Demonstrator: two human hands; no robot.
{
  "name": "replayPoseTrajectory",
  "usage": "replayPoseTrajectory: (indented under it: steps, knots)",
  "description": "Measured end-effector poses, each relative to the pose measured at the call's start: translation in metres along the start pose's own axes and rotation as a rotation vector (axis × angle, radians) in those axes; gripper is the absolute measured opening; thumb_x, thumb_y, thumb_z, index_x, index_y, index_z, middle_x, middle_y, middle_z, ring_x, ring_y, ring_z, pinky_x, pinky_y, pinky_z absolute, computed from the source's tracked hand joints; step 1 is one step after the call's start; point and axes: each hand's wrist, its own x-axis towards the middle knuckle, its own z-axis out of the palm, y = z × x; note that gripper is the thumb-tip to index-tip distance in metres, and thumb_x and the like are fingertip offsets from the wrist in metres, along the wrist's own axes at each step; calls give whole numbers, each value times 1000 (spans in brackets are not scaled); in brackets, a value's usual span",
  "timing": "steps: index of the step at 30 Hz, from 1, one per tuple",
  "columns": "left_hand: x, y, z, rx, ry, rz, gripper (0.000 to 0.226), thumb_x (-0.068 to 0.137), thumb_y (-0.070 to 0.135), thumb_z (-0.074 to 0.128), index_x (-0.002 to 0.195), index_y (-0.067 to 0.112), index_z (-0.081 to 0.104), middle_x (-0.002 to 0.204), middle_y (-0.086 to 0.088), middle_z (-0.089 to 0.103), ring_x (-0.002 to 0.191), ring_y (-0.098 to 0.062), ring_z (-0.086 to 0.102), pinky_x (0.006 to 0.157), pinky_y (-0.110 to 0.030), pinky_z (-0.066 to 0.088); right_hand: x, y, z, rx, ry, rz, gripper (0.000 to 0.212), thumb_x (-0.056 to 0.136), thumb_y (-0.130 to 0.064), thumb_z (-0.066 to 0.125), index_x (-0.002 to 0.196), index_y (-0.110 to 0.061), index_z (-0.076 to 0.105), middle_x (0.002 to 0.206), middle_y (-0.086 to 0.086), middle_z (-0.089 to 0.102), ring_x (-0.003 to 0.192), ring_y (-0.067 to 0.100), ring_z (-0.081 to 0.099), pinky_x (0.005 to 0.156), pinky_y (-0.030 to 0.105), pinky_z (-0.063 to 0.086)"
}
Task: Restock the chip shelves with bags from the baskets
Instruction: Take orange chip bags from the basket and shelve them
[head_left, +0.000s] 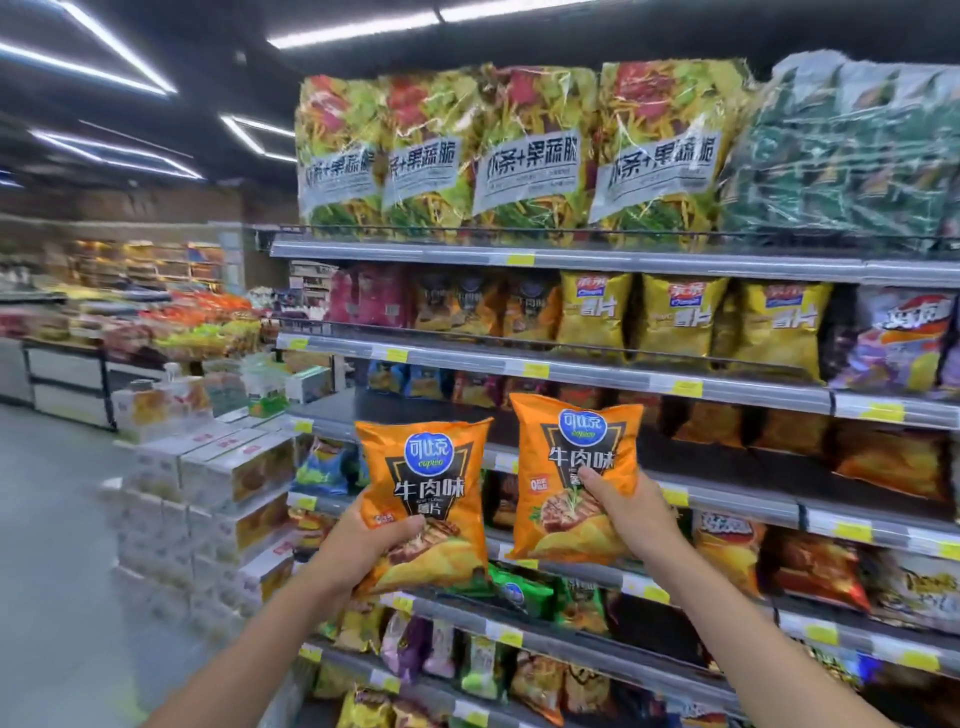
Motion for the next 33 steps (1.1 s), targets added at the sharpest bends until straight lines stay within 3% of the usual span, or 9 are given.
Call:
replayPoseTrajectory:
  steps: [3, 6, 10, 14, 21, 26, 30, 33]
  knots:
    - [12, 12, -33, 5, 10, 24, 76, 63, 34, 99, 127, 16, 62, 106, -10, 80, 94, -32, 78, 83, -48, 63, 18, -15, 32, 6, -16, -22, 21, 92, -43, 71, 110, -31, 68, 95, -13, 78, 86, 11, 75, 80, 37, 59]
    - [29, 21, -62, 10, 34, 29, 79, 61, 36, 100, 127, 15, 62, 106, -10, 80, 95, -32, 78, 89, -52, 62, 39, -28, 62, -3, -32, -67, 11, 96, -37, 69, 104, -33, 65, 98, -15, 74, 87, 6, 70, 71, 25, 52]
    - [60, 28, -93, 0, 72, 26, 66, 70, 25, 96, 125, 16, 60, 105, -9, 80, 95, -33, 78, 89, -54, 61, 77, -34, 96, -16, -34, -112, 17, 95, -36, 70, 110, -29, 66, 102, -15, 72, 92, 3, 67, 68, 17, 46]
    - [96, 33, -114, 17, 96, 53, 41, 85, 11, 83, 118, 17, 60, 93, -4, 81, 81, -25, 79, 61, -33, 62, 119, -34, 125, 24, -47, -81, 29, 94, -44, 70, 118, -29, 67, 108, -10, 75, 96, 11, 71, 76, 28, 52]
    - [190, 41, -152, 11, 79, 62, 46, 82, 13, 85, 121, 14, 62, 102, -14, 80, 93, -37, 78, 84, -49, 62, 211, -39, 168, 176, -109, 17, 34, 91, -52, 69, 119, -33, 66, 105, -7, 78, 95, 19, 75, 79, 37, 58]
    - [257, 38, -176, 5, 60, 84, 52, 81, 15, 86, 127, 15, 62, 106, -13, 80, 94, -35, 78, 81, -47, 62, 271, -47, 194, 246, -218, 130, 36, 85, -35, 79, 116, -20, 71, 104, 7, 79, 96, 31, 75, 96, 48, 57]
    - [305, 34, -197, -25, 64, 90, 74, 64, 26, 100, 126, 11, 63, 106, -17, 79, 93, -39, 77, 83, -52, 62, 304, -53, 215, 270, -241, 200, 33, 89, -17, 74, 119, -6, 69, 103, 16, 78, 92, 34, 75, 85, 44, 60]
    - [340, 37, -215, -95, 54, 106, 80, 62, 28, 101, 129, 11, 62, 110, -22, 77, 97, -46, 75, 90, -61, 59, 325, -64, 229, 274, -254, 191, 28, 91, -15, 73, 118, -7, 67, 102, 14, 78, 86, 29, 76, 71, 36, 62]
